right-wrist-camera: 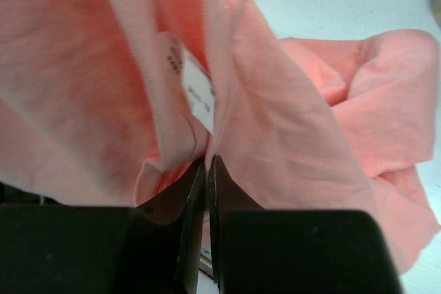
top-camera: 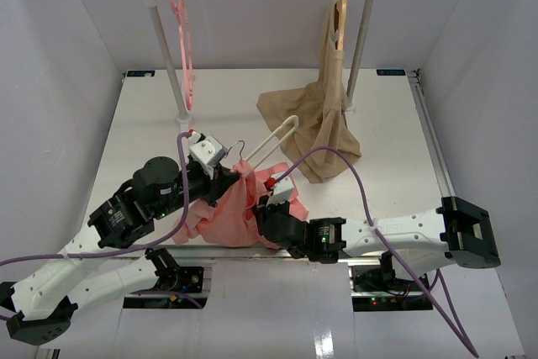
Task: Place the t-shirt on the hanger
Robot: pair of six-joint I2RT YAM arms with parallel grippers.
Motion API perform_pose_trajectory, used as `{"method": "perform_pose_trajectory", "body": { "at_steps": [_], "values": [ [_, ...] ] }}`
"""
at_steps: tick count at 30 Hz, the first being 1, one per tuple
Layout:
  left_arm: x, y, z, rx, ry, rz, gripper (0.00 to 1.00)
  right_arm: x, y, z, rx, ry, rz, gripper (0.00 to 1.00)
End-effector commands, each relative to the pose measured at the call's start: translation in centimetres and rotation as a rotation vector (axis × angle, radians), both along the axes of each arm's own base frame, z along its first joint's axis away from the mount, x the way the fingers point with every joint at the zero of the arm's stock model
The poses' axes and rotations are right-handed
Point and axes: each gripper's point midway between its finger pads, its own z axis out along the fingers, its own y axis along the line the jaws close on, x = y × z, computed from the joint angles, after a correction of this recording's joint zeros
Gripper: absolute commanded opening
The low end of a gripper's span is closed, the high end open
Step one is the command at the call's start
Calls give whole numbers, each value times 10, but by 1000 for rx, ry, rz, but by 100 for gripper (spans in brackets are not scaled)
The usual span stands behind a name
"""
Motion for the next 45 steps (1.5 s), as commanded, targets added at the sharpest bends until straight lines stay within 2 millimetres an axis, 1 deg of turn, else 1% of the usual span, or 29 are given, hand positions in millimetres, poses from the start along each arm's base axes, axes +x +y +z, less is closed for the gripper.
{"method": "perform_pose_trajectory", "body": {
  "at_steps": [1, 2, 4, 5, 7, 9, 12, 13, 14, 16, 18, 20, 22, 25, 27, 28, 31, 34, 37, 39, 41, 43, 45],
  "values": [
    [-12, 12, 40, -85, -86, -21, 0, 20, -37, 16, -4, -54, -162, 8],
    [-16, 13, 43, -92, -94, -39, 0, 26, -53, 15, -16, -64, -194, 8],
    [-33, 11, 51, -114, -110, -129, 0, 39, -78, 22, 0, -60, -248, 8],
    [-40, 9, 50, -112, -109, -168, 0, 43, -91, 19, -7, -62, -266, 8],
    [-55, 5, 44, -100, -99, -253, 0, 56, -113, 34, 31, -77, -300, 8],
    [-65, 0, 33, -77, -74, -324, 0, 60, -130, 58, 76, -105, -298, 8],
    [-72, -7, 13, -40, -38, -389, 0, 68, -152, 86, 112, -140, -315, 8],
    [-75, -9, 8, -20, -42, -425, 0, 71, -159, 99, 129, -157, -328, 8],
    [-75, -9, 7, -15, -44, -428, 0, 73, -163, 108, 154, -160, -334, 8],
    [-82, -16, -2, 9, -9, -495, 0, 77, -170, 127, 160, -191, -328, 8],
    [-76, -19, -9, 46, 21, -478, 0, 78, -174, 151, 180, -216, -329, 8],
    [-65, -18, -21, 99, 52, -432, 0, 78, -179, 161, 140, -226, -333, 8],
    [-60, -17, -31, 144, 72, -410, 0, 79, -180, 172, 112, -247, -328, 8],
    [-50, -18, -38, 176, 76, -375, 0, 78, -171, 188, 80, -262, -274, 8],
    [-37, -15, -40, 206, 74, -307, 0, 77, -167, 180, 1, -239, -255, 8],
    [-34, -13, -40, 211, 77, -285, 0, 77, -168, 182, -9, -233, -256, 8],
    [-30, -11, -39, 216, 68, -262, 0, 78, -172, 176, -40, -226, -269, 8],
    [-32, -7, -40, 215, 60, -257, 0, 80, -187, 178, -31, -240, -326, 8],
    [-30, -3, -50, 255, 83, -242, 0, 80, -197, 193, -16, -265, -349, 8],
    [-29, -4, -54, 272, 97, -243, 0, 80, -198, 207, -11, -290, -336, 8],
    [-30, -9, -56, 277, 108, -265, 0, 77, -186, 223, -5, -331, -261, 8],
    [-32, -16, -56, 274, 120, -303, 0, 75, -163, 225, -41, -343, -164, 8],
    [-33, -21, -57, 270, 131, -327, 0, 65, -132, 220, -66, -329, -3, 8]
  ]
}}
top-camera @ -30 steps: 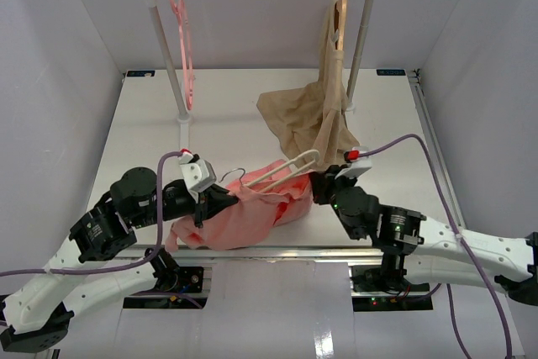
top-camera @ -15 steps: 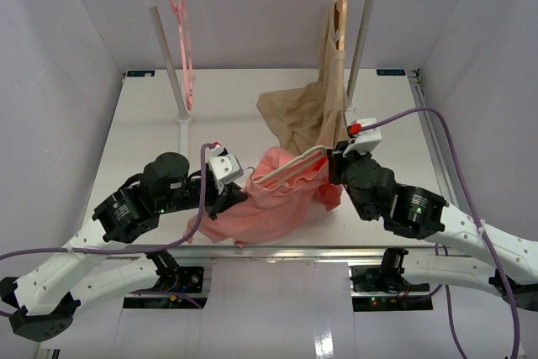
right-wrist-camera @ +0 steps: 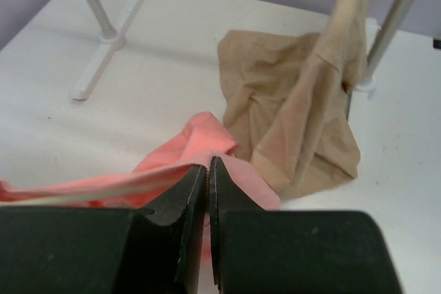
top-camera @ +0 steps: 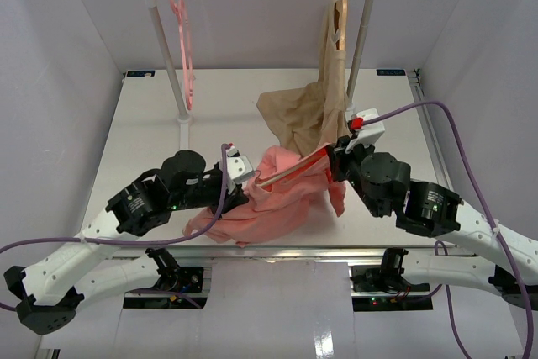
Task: Place the t-shirt on the hanger
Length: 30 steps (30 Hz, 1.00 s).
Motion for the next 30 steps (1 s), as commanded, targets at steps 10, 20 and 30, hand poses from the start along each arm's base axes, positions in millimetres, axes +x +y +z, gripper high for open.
{"method": "perform_pose_trajectory", "body": {
  "at_steps": [10, 20, 30],
  "values": [
    [-21, -16, 11, -60, 49, -142, 0, -63, 108, -23, -114, 126, 645, 21],
    [-37, -15, 30, -122, 43, -207, 0, -97, 118, 5, -61, -10, 894, 51],
    [-39, -23, 32, -135, 59, -241, 0, -101, 157, 17, -72, -119, 1033, 53]
  ]
}}
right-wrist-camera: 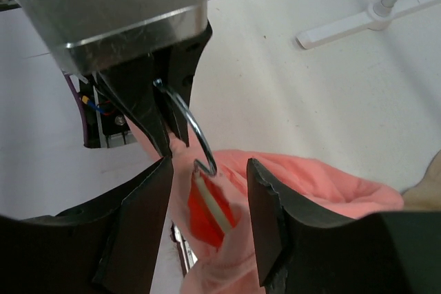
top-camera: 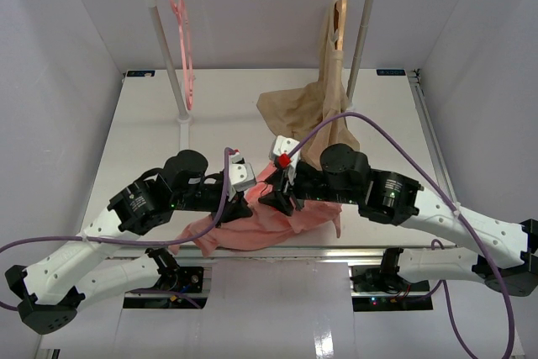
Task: Place the t-shirt on the hanger
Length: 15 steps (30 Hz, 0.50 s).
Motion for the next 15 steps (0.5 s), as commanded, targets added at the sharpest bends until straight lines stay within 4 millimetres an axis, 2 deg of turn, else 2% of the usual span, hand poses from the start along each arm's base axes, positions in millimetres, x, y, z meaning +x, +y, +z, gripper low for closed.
{"method": "perform_pose_trajectory", "body": {
  "at_steps": [1, 4, 5, 9, 11, 12, 14, 15],
  "values": [
    [-5, -12, 36, -114, -42, -60, 0, -3, 24, 39, 123, -93, 90, 53],
    [-8, -13, 40, -138, -47, -79, 0, -2, 31, 40, 161, -111, 97, 49],
    [-9, -12, 40, -142, -48, -79, 0, 0, 32, 39, 167, -110, 85, 45],
    [-9, -10, 47, -162, -59, -64, 0, 10, 31, 30, 156, -85, 17, 8],
    [-4, -7, 54, -173, -79, -24, 0, 13, 25, 33, 174, -84, -16, 8],
    [-2, -5, 57, -175, -87, -5, 4, 15, 21, 35, 178, -85, -36, 8],
    [1, 3, 66, -177, -111, 37, 19, 20, 11, 41, 192, -99, -81, 8],
    [3, 8, 71, -178, -127, 63, 22, 20, 5, 48, 208, -110, -94, 8]
  ]
}}
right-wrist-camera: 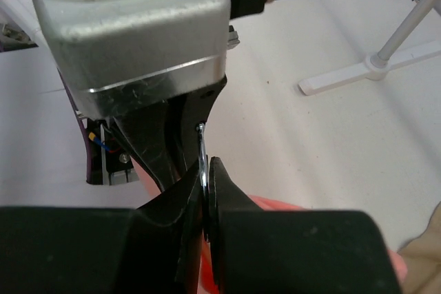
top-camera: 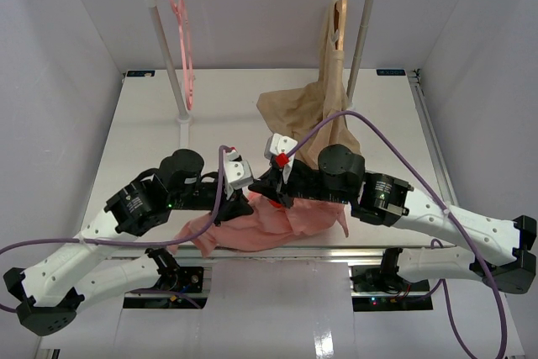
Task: Place the t-shirt on the hanger
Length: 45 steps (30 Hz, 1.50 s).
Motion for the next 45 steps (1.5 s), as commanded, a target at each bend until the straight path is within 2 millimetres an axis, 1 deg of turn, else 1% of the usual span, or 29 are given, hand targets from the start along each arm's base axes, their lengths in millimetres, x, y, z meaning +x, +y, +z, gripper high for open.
{"method": "perform_pose_trajectory", "body": {
  "at_steps": [1, 3, 4, 6, 7, 9, 12, 15, 19, 24, 27, 31, 34, 36, 38, 41, 43, 45],
  "values": [
    [3, 16, 63, -131, -125, 81, 25, 18, -28, 35, 103, -64, -136, 8],
    [7, 26, 72, -135, -145, 136, 30, 17, -38, 48, 134, -79, -152, 8],
    [11, 33, 76, -138, -161, 181, 32, 17, -43, 52, 141, -83, -160, 8],
    [12, 44, 84, -142, -175, 228, 34, 16, -50, 67, 168, -93, -169, 8],
    [15, 47, 85, -143, -186, 251, 35, 16, -51, 65, 161, -91, -168, 8],
    [18, 62, 96, -155, -213, 320, 38, 14, -56, 75, 166, -94, -172, 8],
    [16, 72, 107, -183, -235, 342, 39, 16, -61, 83, 178, -99, -187, 8],
    [12, 81, 113, -201, -248, 362, 40, 16, -65, 88, 187, -100, -198, 8],
    [14, 97, 109, -189, -272, 422, 44, 17, -70, 92, 195, -101, -212, 8],
    [6, 106, 99, -183, -276, 410, 49, 18, -77, 102, 214, -103, -235, 8],
    [6, 106, 89, -168, -267, 410, 51, 17, -81, 110, 235, -105, -237, 8],
    [8, 100, 72, -132, -244, 396, 51, 16, -87, 119, 260, -109, -246, 8],
    [7, 93, 68, -140, -240, 370, 52, 16, -90, 123, 271, -109, -251, 8],
    [12, 92, 66, -135, -245, 385, 52, 14, -91, 125, 277, -109, -246, 8],
    [22, 95, 64, -114, -259, 434, 52, 13, -93, 126, 283, -109, -243, 8],
    [31, 99, 60, -88, -275, 480, 48, 12, -97, 126, 289, -111, -244, 8],
    [33, 99, 61, -90, -285, 486, 35, 11, -100, 127, 295, -111, -248, 8],
    [34, 99, 63, -99, -296, 492, 11, 11, -103, 128, 300, -114, -250, 8]
  ]
}}
